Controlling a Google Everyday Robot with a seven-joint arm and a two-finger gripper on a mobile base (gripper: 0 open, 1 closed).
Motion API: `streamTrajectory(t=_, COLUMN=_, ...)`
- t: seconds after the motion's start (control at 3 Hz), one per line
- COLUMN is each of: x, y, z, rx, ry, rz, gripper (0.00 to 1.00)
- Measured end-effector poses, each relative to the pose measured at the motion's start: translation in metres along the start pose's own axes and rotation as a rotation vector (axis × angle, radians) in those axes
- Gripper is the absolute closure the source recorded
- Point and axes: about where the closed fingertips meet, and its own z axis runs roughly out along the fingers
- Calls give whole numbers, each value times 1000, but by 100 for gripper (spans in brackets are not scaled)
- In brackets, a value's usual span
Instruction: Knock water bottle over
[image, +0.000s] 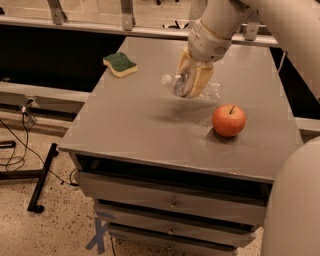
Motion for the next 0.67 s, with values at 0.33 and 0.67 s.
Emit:
streamTrajectory(t=0.33, x=-8, y=7, z=11, rx=-39, ry=-22, rz=-21, gripper=58)
streamTrajectory(t=0.67, x=-15, y=14, z=21, rx=-71, ry=-41, rz=-33, gripper=35)
